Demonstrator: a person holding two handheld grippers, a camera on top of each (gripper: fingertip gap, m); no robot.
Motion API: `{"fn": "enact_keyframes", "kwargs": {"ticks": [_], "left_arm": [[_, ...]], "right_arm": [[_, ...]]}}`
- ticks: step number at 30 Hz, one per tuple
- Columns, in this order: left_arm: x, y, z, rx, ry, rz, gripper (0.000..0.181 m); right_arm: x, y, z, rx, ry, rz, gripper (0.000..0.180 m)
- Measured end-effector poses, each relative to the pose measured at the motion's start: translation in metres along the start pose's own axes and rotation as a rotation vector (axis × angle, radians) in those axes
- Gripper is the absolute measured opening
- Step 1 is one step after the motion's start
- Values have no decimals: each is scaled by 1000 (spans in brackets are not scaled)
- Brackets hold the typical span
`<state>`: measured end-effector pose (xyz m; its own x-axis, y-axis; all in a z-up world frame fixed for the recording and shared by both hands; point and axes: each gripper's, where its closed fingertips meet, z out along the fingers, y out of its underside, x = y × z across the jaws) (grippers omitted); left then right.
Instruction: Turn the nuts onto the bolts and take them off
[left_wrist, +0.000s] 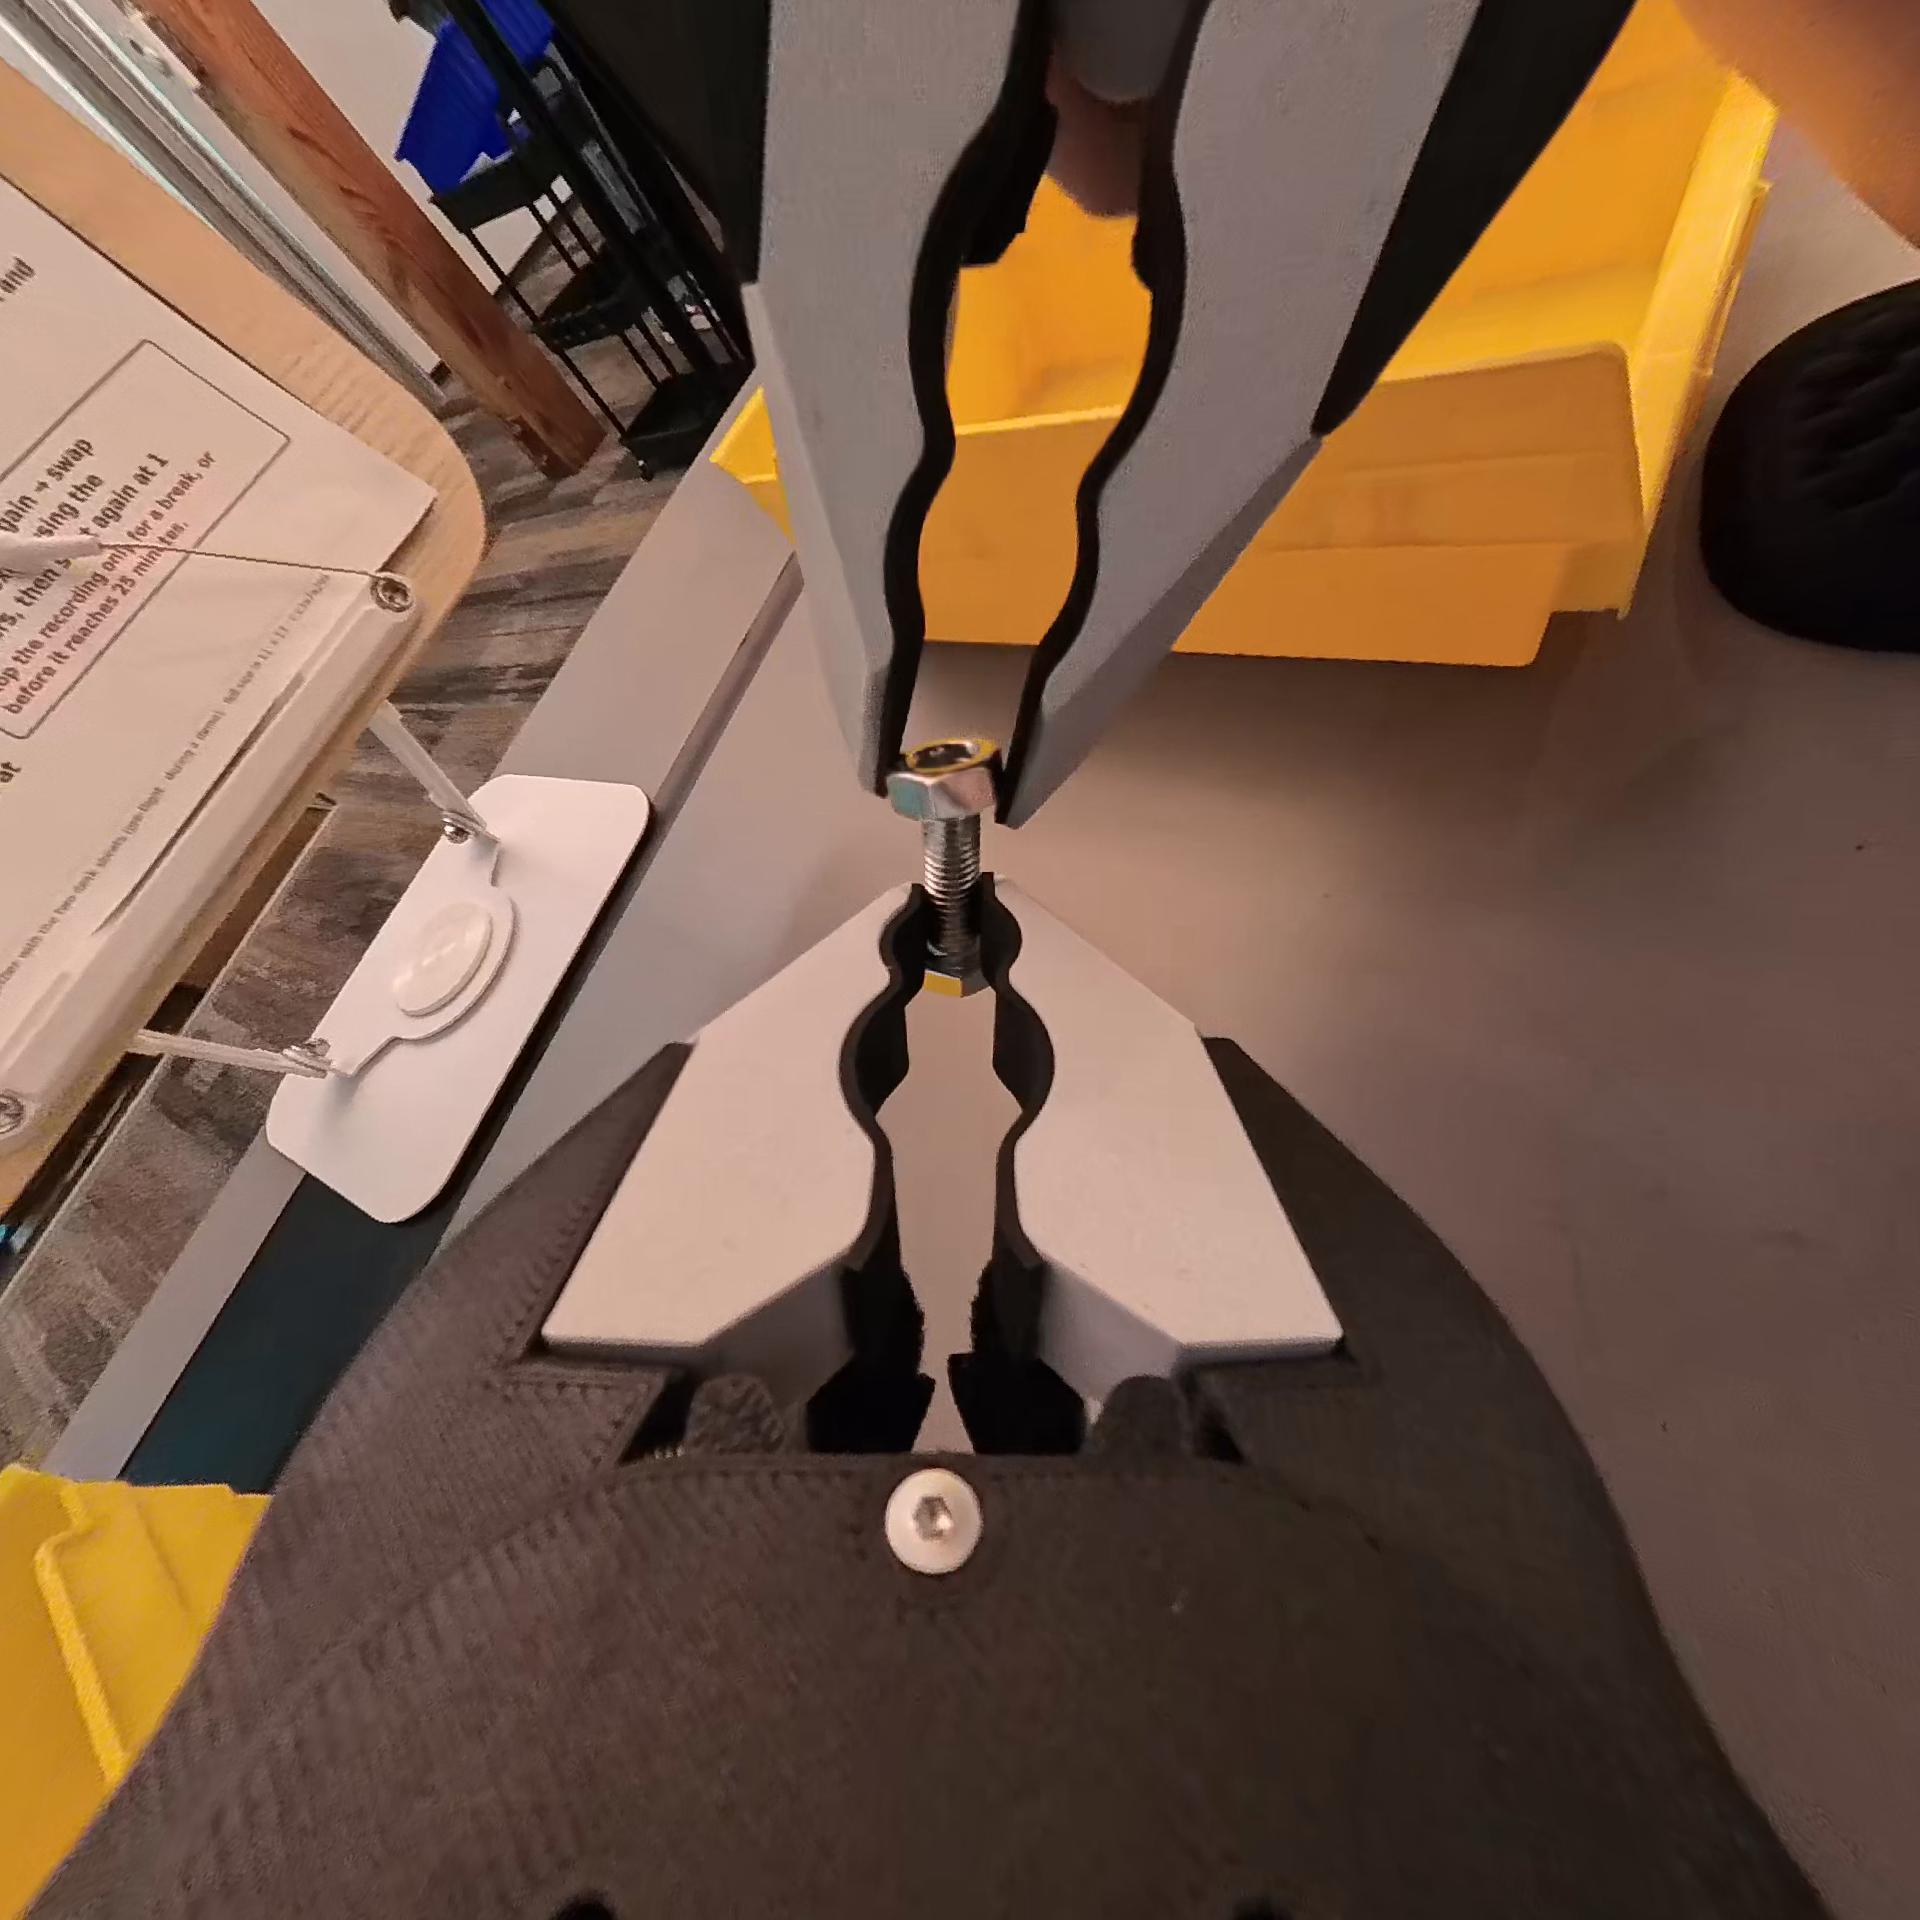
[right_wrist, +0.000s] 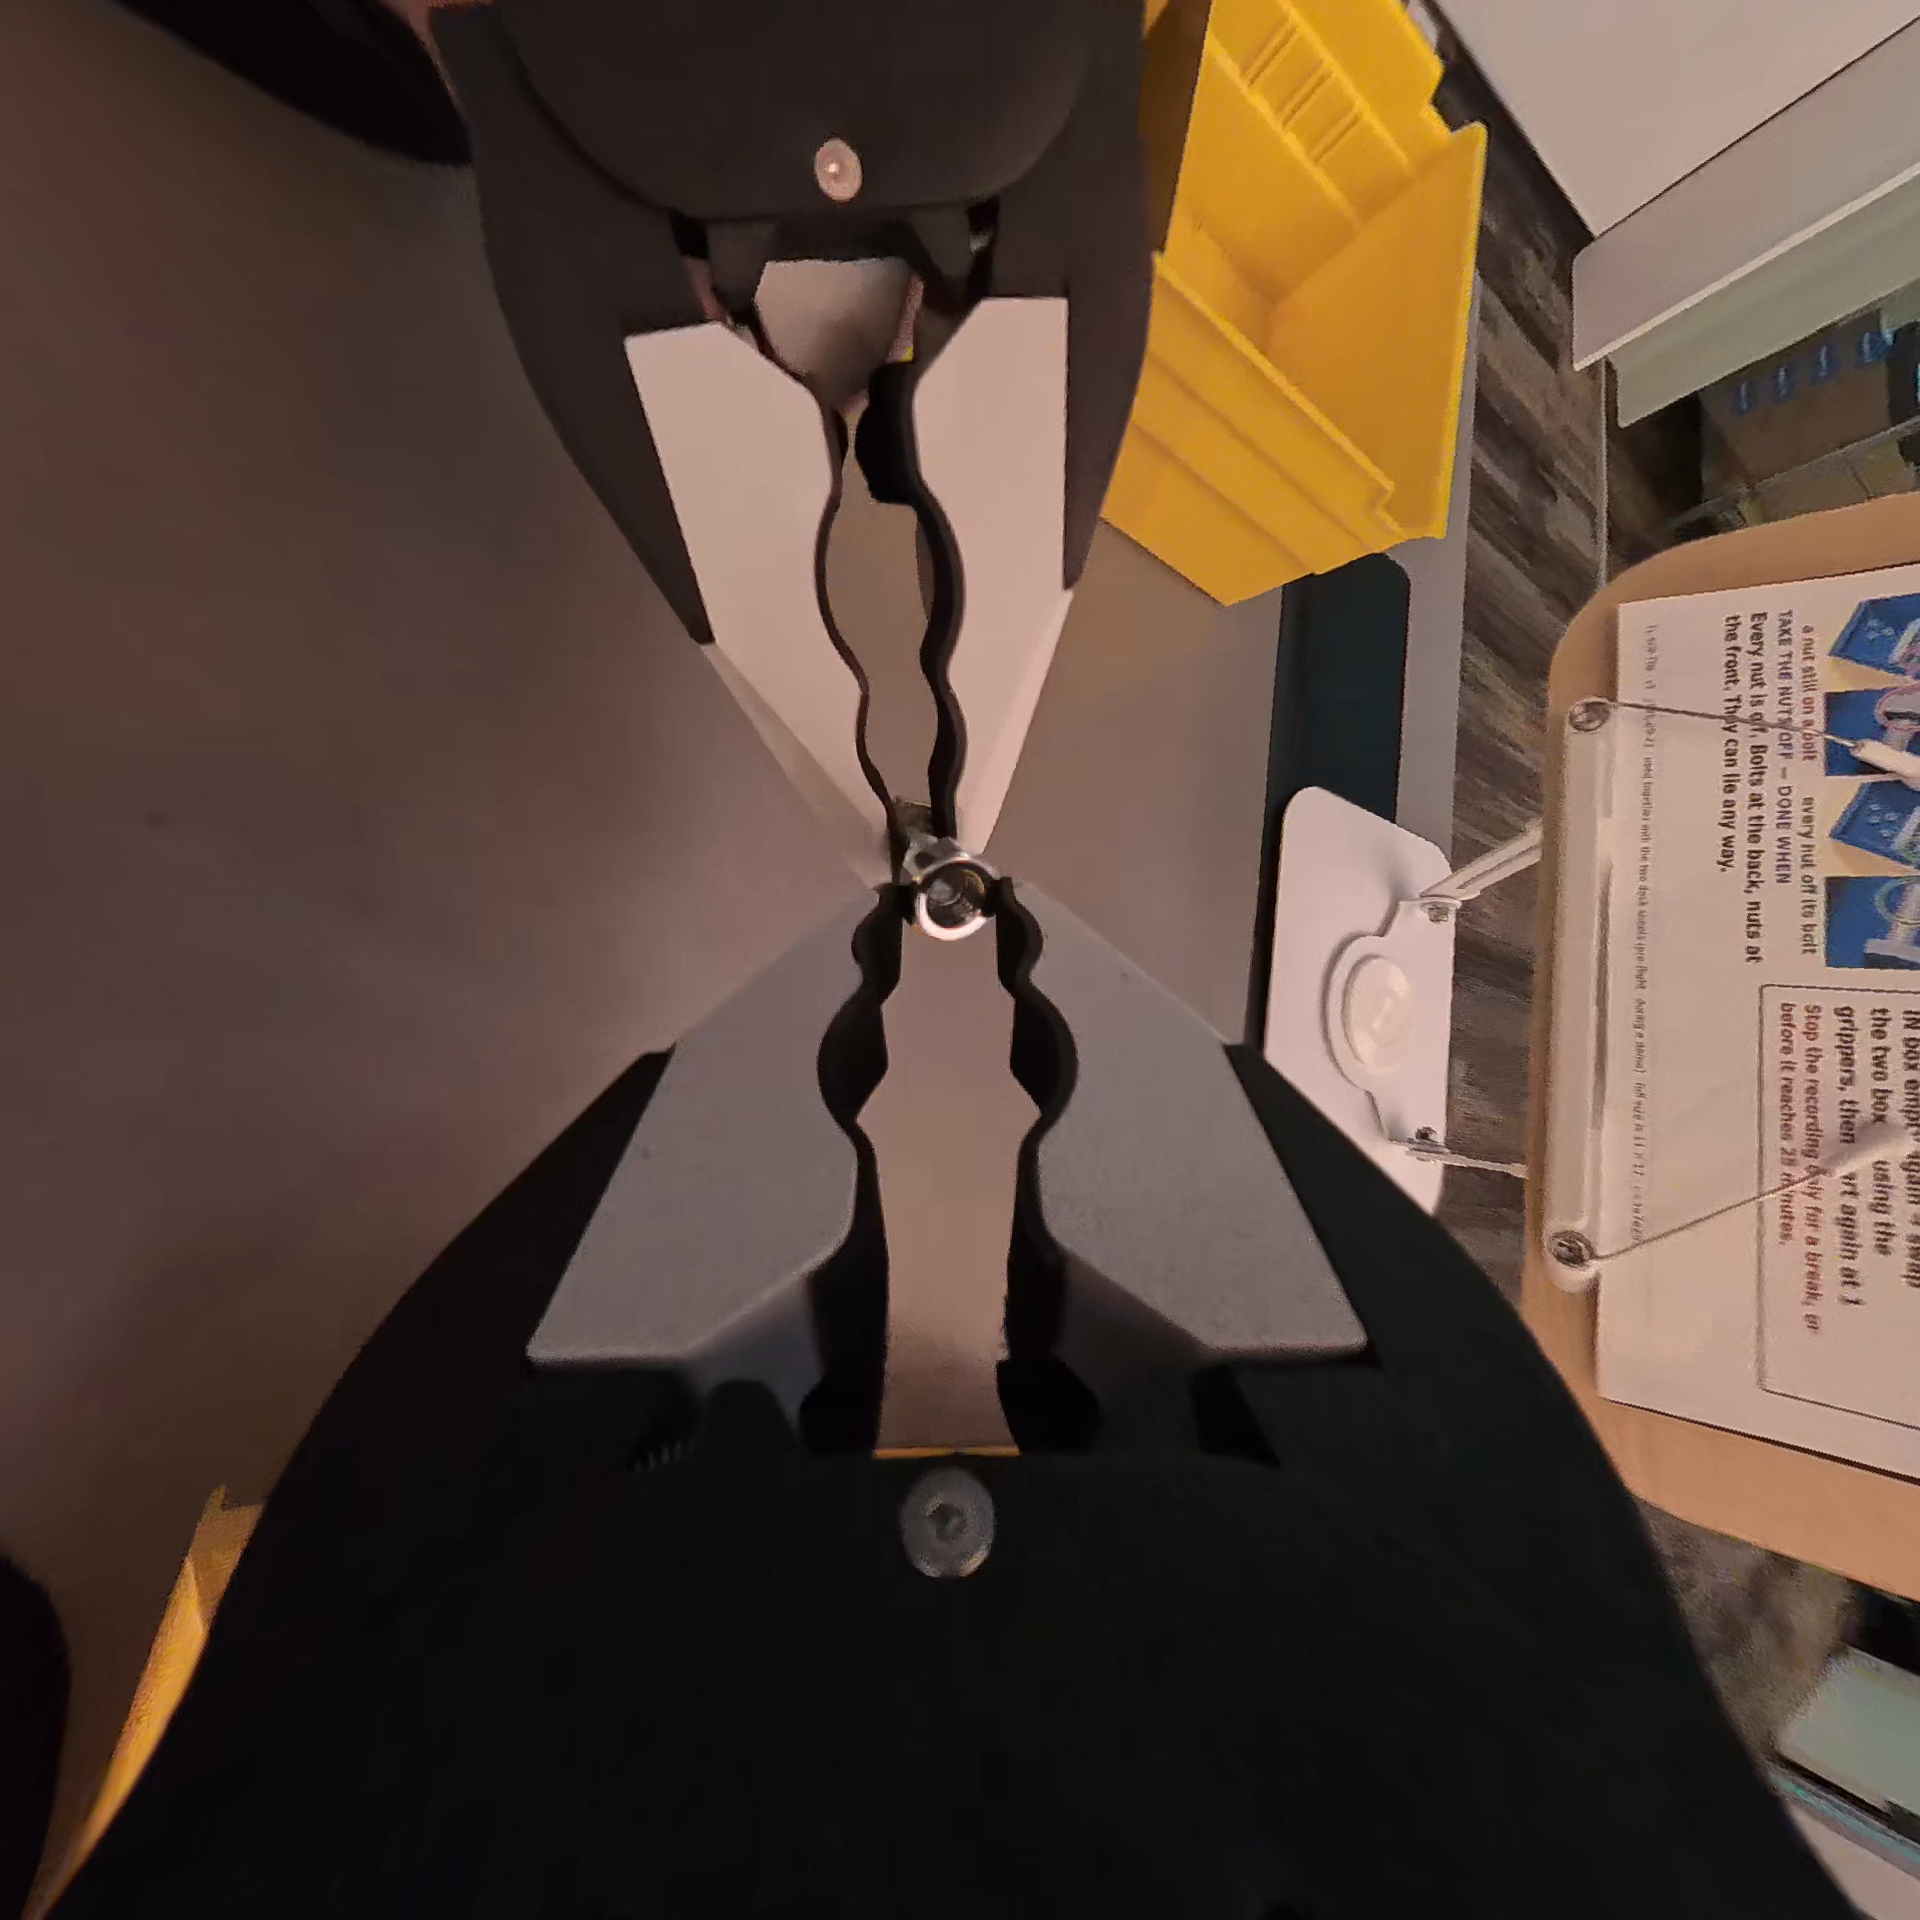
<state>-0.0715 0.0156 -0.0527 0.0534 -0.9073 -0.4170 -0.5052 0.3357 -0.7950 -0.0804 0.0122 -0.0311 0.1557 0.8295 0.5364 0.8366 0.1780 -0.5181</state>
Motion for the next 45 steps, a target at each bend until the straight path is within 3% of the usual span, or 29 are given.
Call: {"fn": "enact_keyframes", "kwargs": {"ticks": [13,31,45], "left_arm": [[3,0,-2,29,93,-124,7],[-28,11,-1,-79,-154,-97,8],[-32,8,-3,-75,-180,-62,7]], "right_arm": [[2,-3,1,-53,70,-91,17],[25,-4,20,-62,31,607,16],[27,-7,14,-7,-3,654,16]]}}
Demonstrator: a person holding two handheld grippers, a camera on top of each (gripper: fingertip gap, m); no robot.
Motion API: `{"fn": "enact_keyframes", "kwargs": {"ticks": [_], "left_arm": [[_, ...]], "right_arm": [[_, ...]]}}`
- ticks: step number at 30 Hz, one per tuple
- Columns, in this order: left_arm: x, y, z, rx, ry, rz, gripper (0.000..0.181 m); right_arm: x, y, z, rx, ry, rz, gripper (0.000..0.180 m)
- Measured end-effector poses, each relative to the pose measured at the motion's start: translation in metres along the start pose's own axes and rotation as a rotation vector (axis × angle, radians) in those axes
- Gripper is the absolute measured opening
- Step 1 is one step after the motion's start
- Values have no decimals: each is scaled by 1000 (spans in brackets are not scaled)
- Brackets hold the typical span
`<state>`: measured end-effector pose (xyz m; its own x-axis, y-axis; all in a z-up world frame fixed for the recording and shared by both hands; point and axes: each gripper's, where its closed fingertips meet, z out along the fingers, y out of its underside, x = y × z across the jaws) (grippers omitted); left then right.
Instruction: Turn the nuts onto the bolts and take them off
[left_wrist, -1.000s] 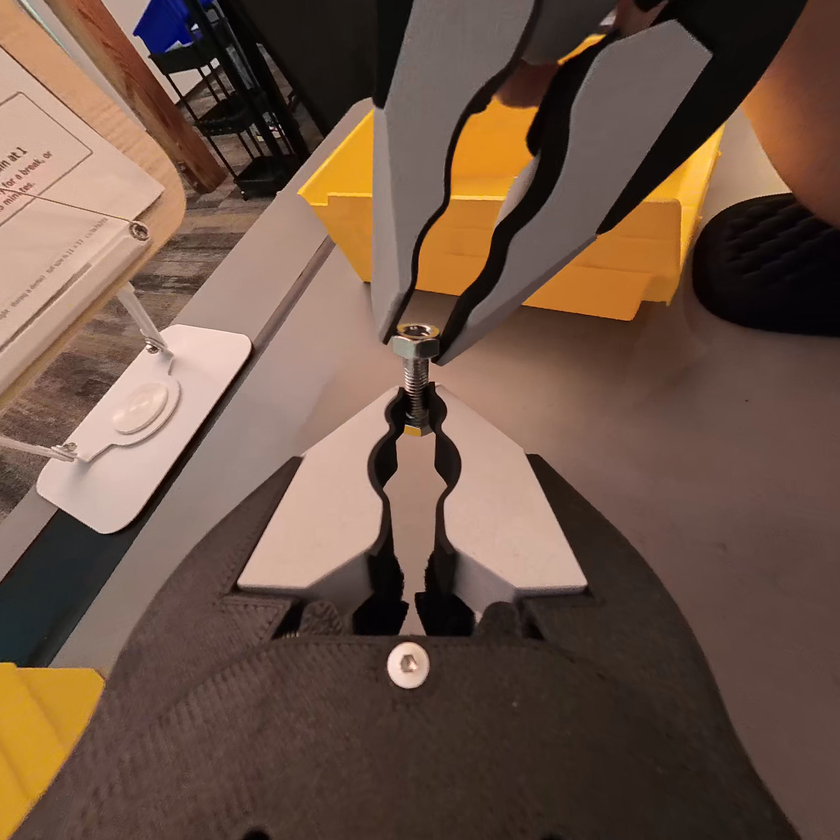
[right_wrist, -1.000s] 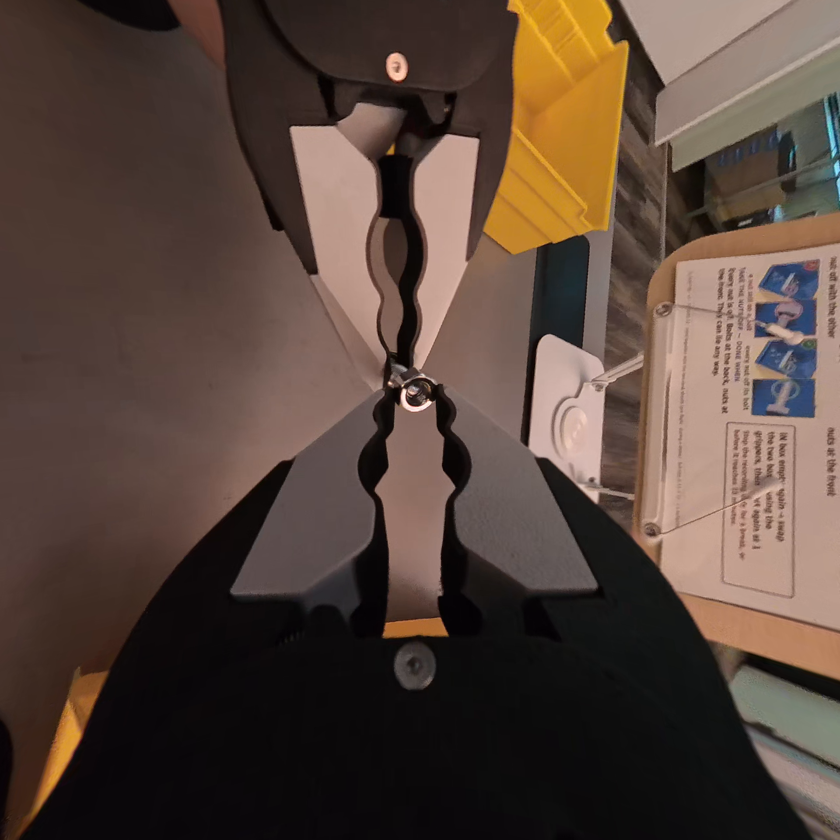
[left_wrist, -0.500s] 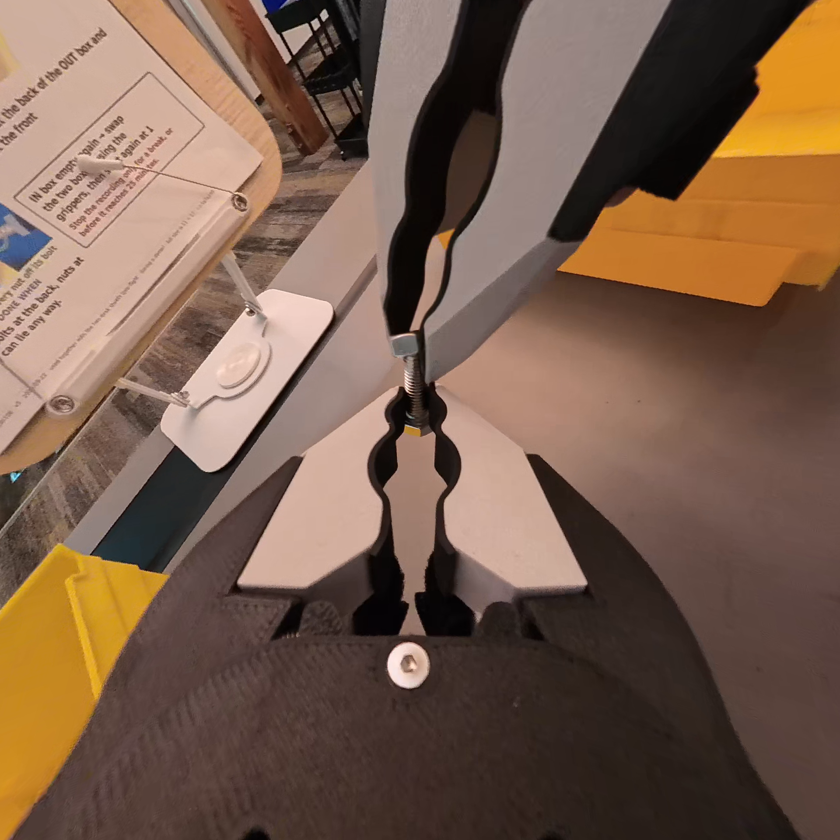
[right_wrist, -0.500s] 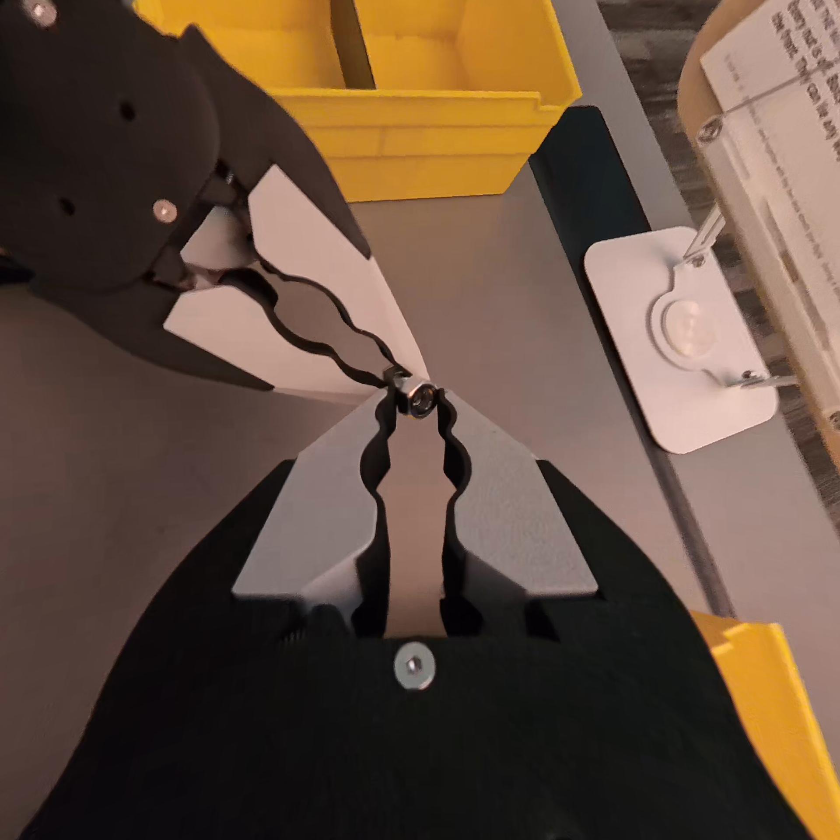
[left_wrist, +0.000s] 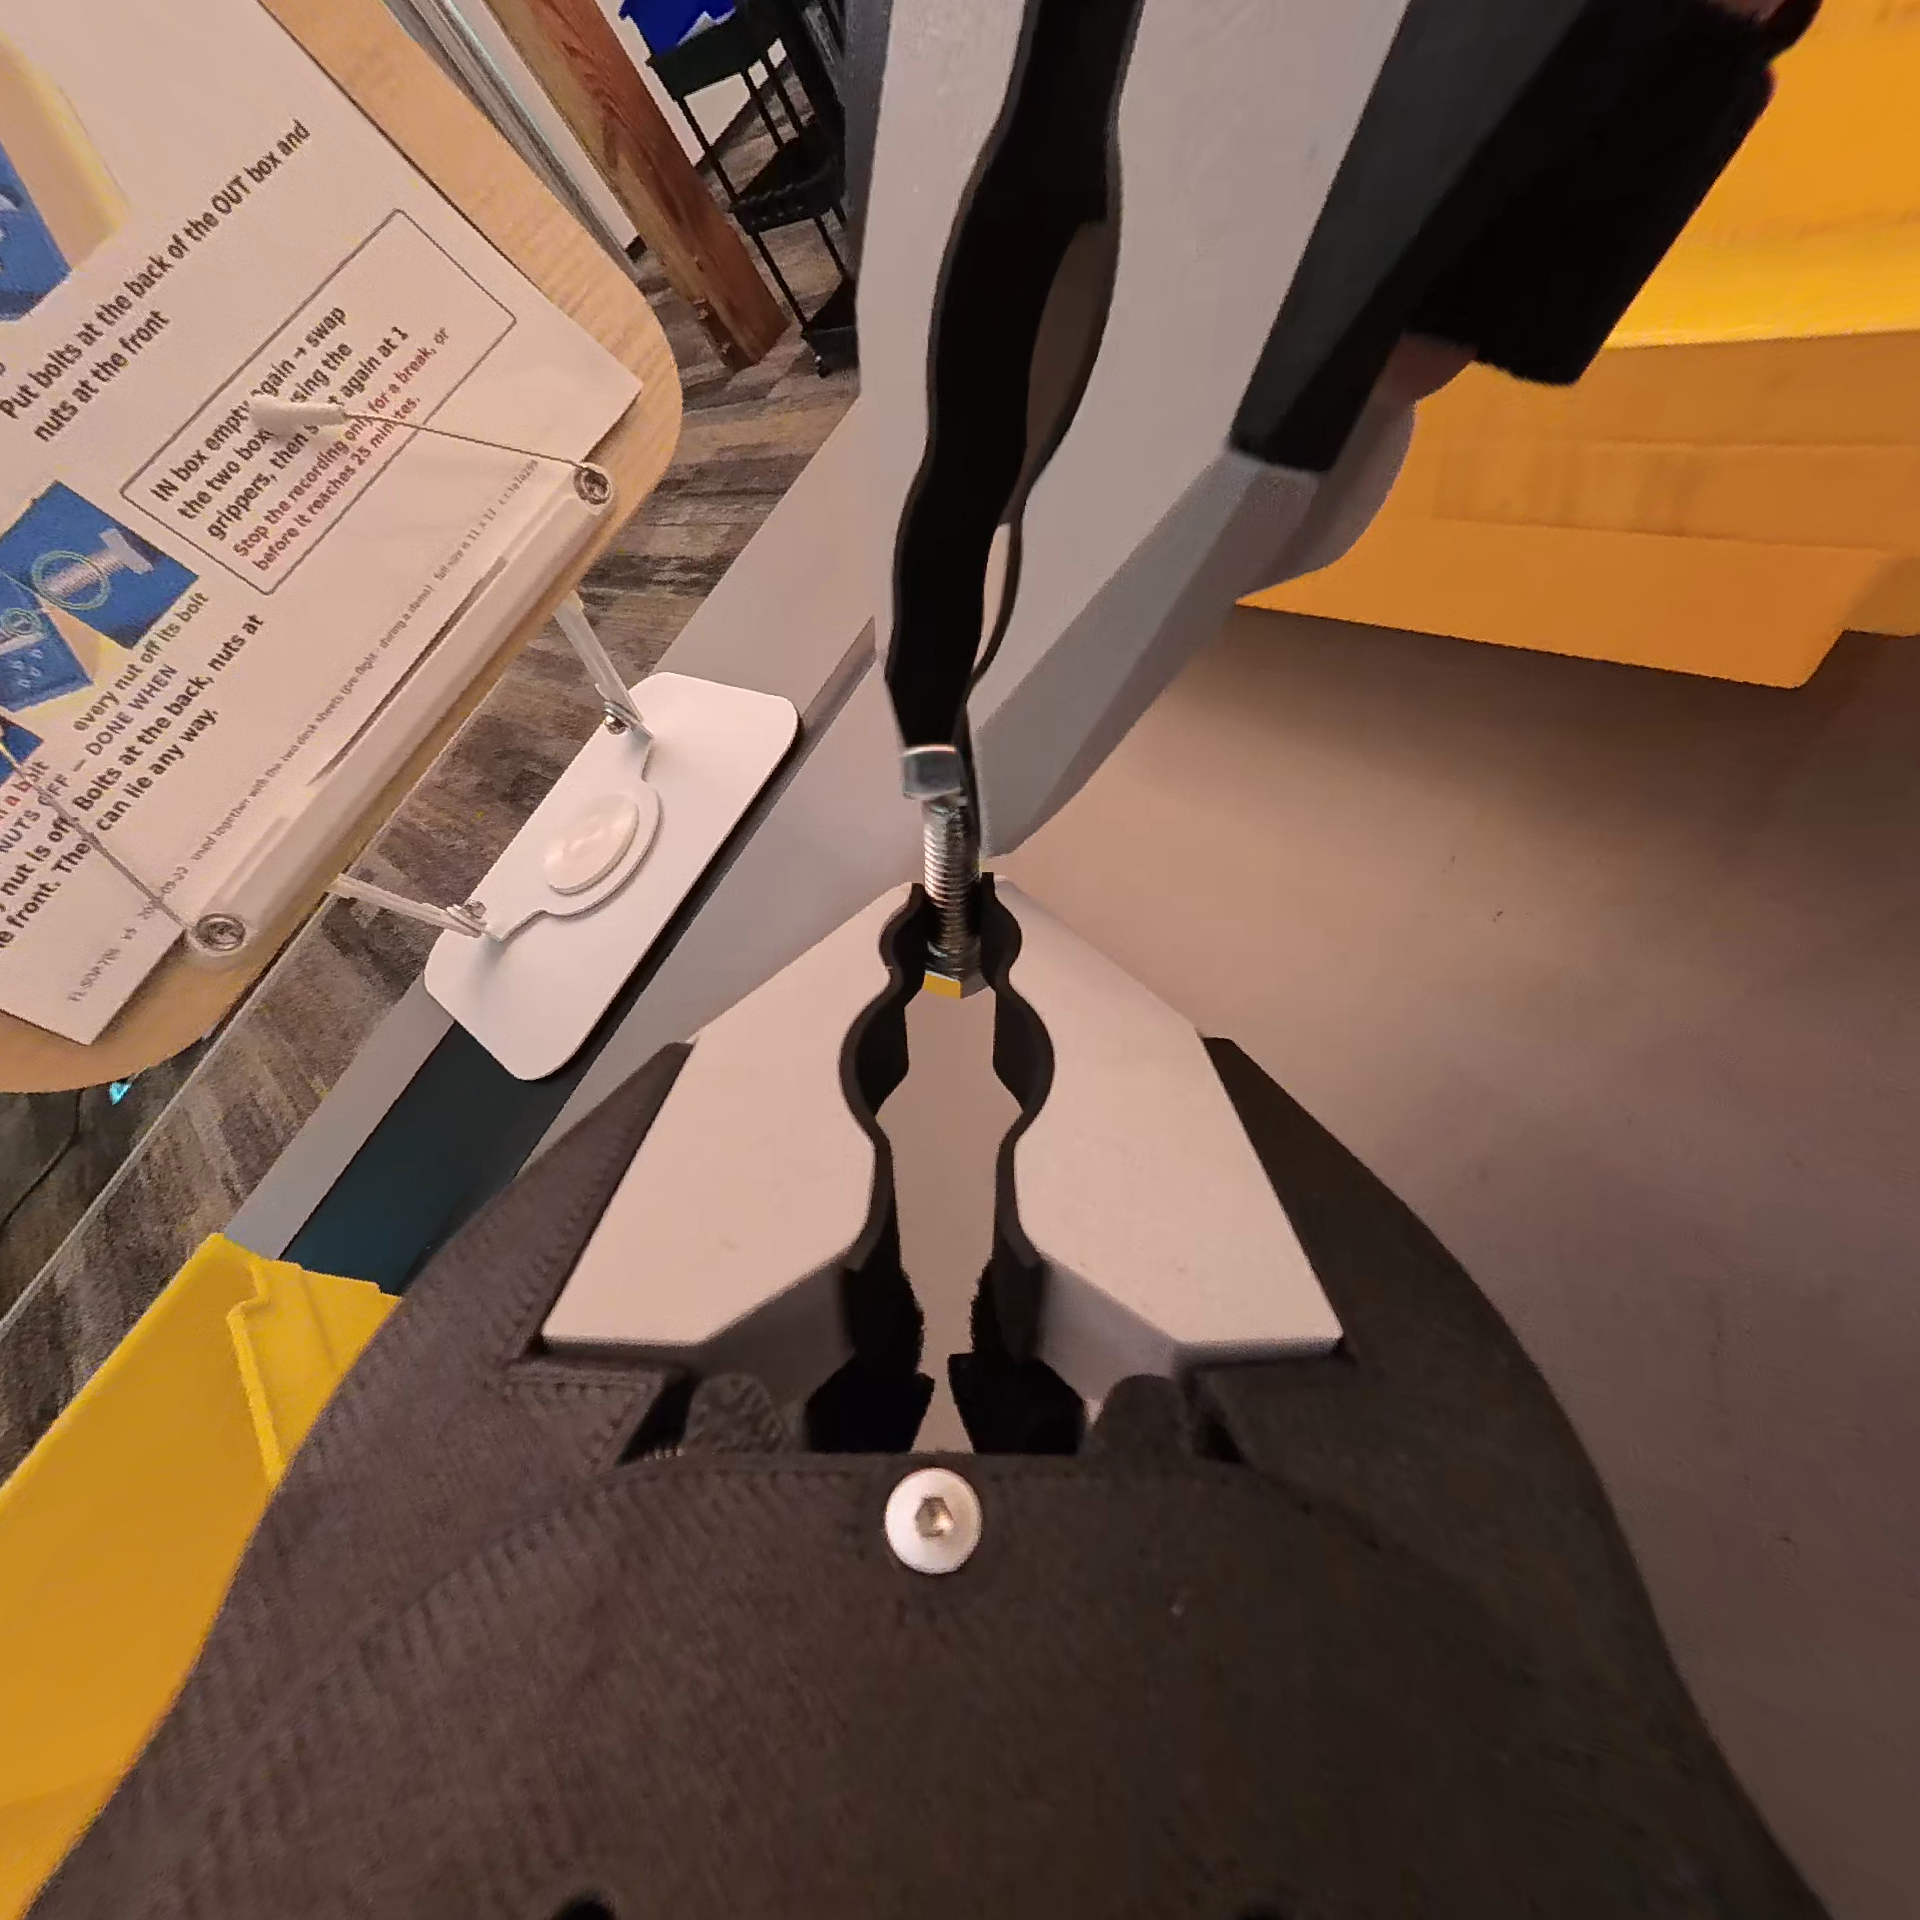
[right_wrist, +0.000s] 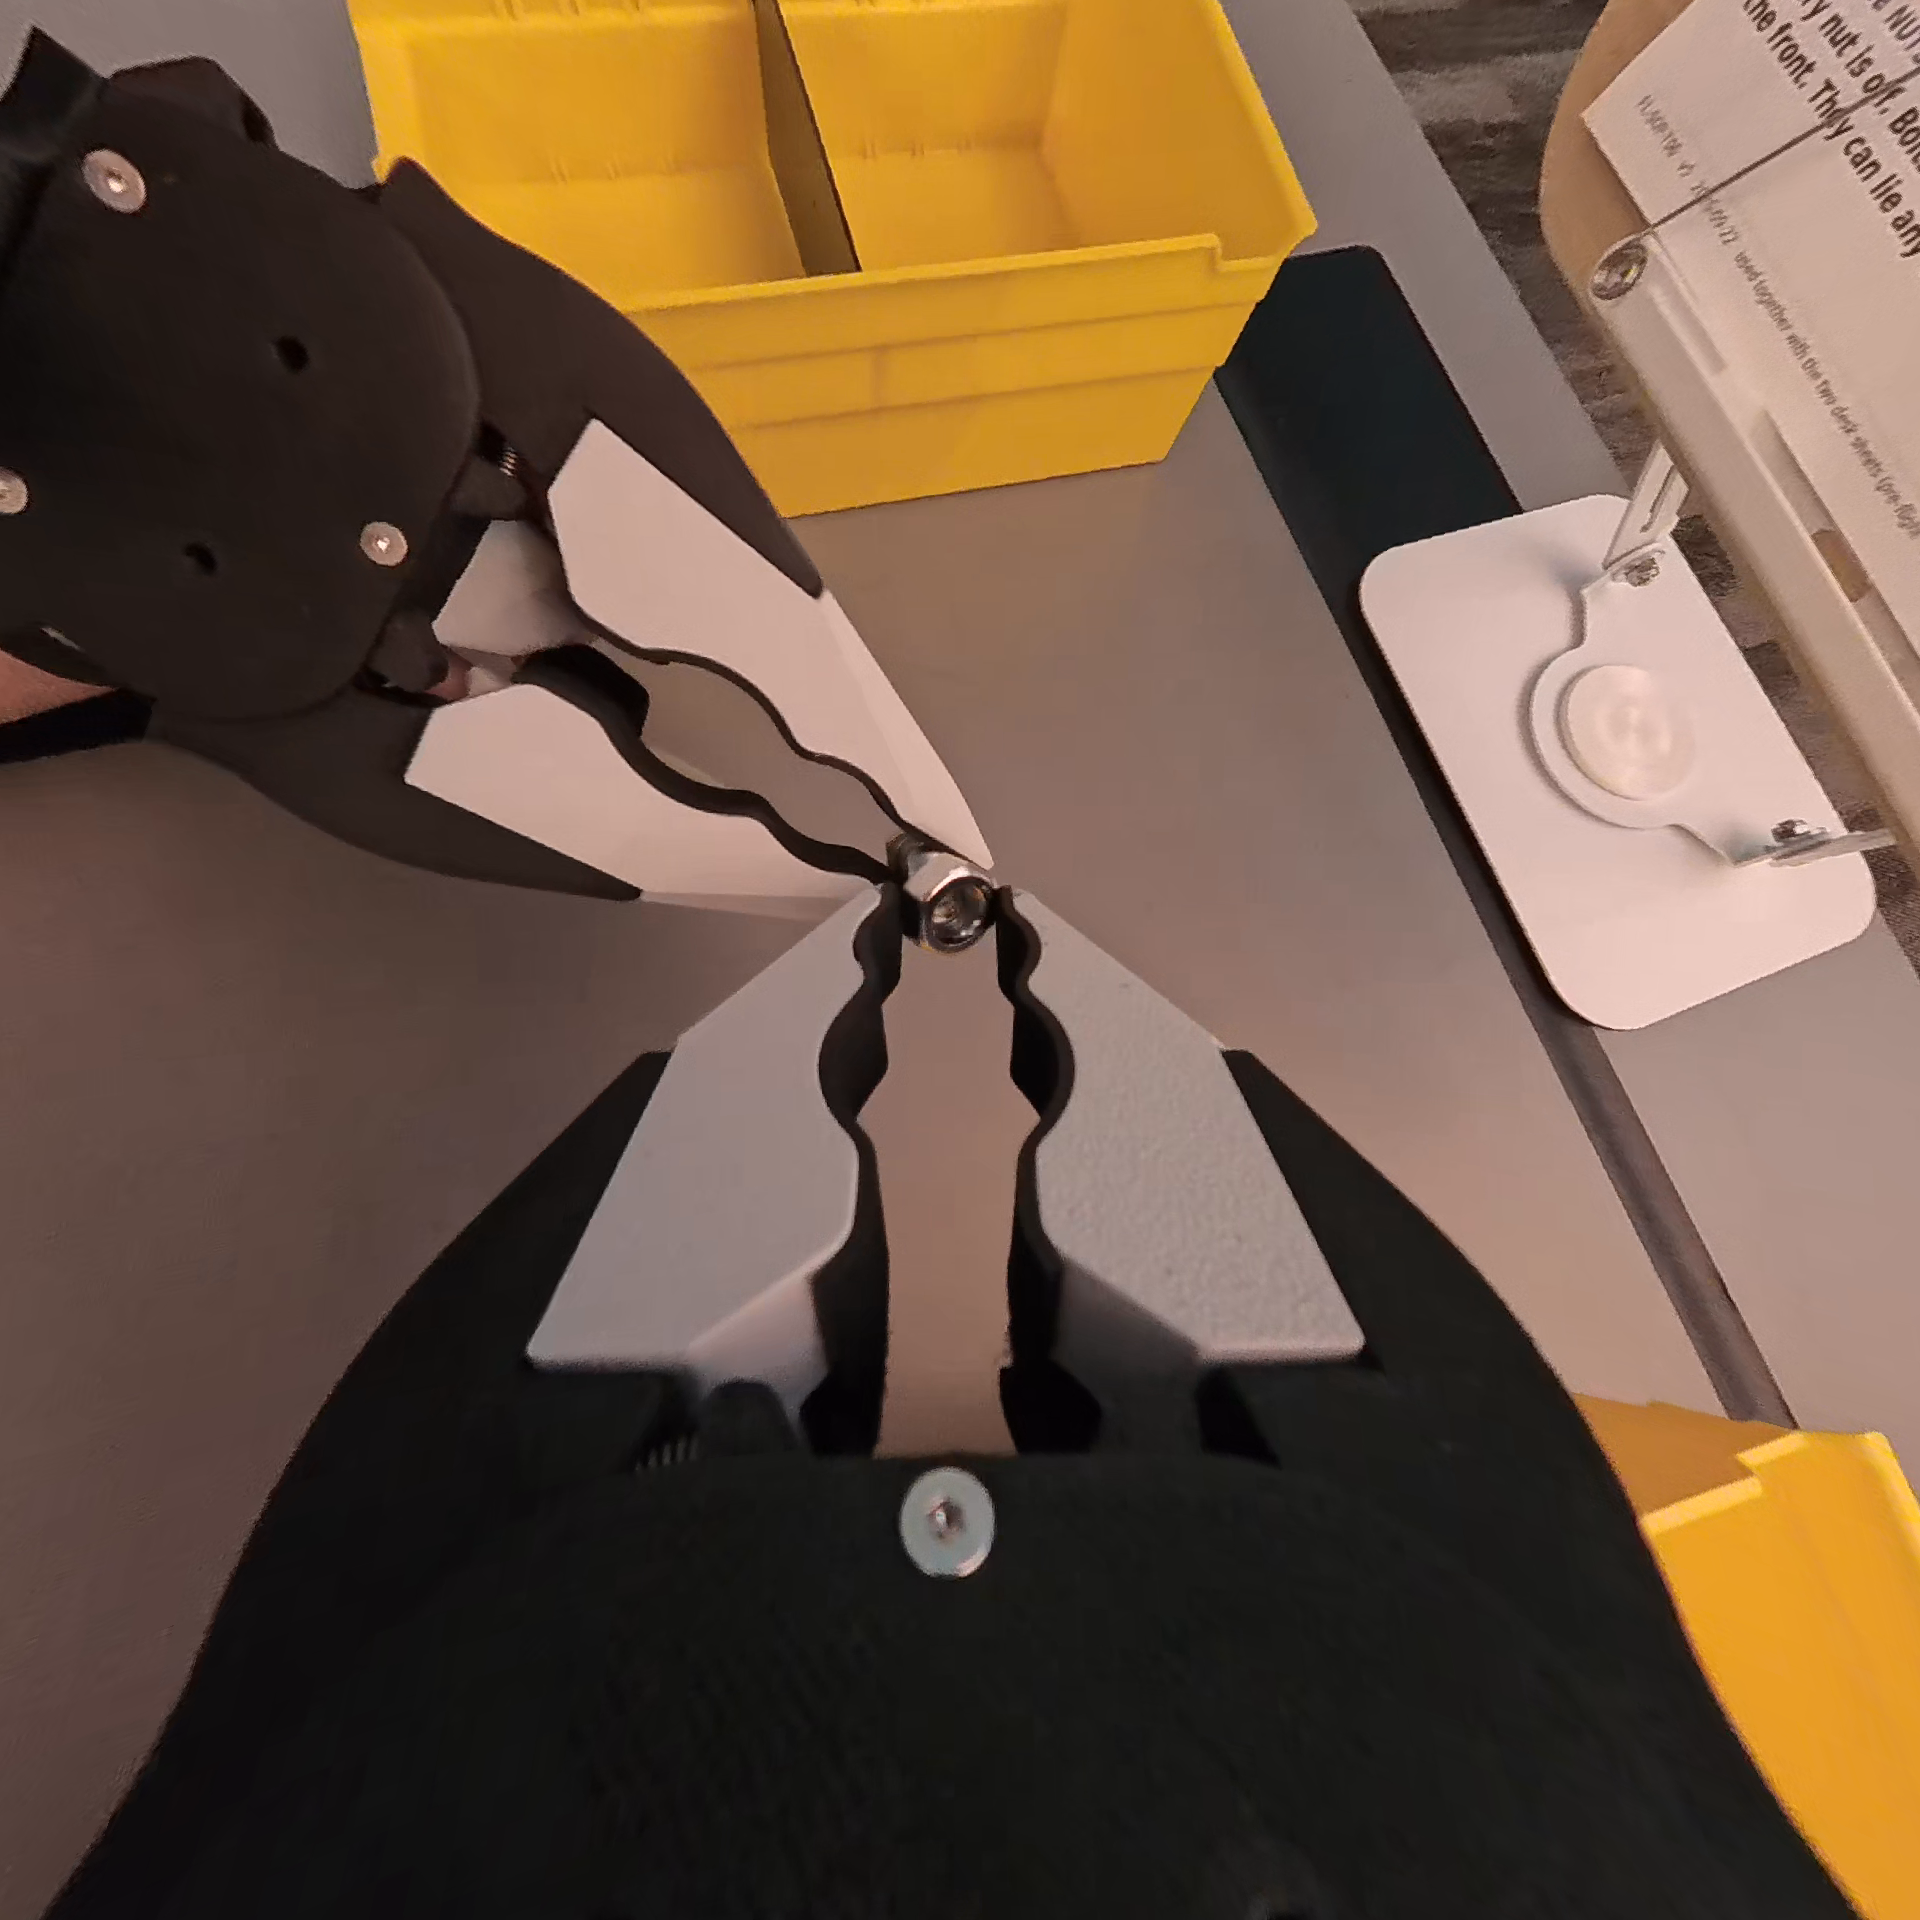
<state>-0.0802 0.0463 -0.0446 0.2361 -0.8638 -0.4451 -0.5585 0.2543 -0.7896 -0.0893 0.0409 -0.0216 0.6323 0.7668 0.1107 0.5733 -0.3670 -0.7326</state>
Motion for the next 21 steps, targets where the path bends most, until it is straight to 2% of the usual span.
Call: {"fn": "enact_keyframes", "kwargs": {"ticks": [11,15,21], "left_arm": [[-16,1,-6,2,-43,-6,8],[-46,-1,-25,19,-122,-38,7],[-94,-29,-87,119,-278,-74,8]], "right_arm": [[0,-1,-8,58,-103,28,16],[-7,22,11,-77,-105,-53,16],[-42,73,68,-409,-140,-77,16]]}}
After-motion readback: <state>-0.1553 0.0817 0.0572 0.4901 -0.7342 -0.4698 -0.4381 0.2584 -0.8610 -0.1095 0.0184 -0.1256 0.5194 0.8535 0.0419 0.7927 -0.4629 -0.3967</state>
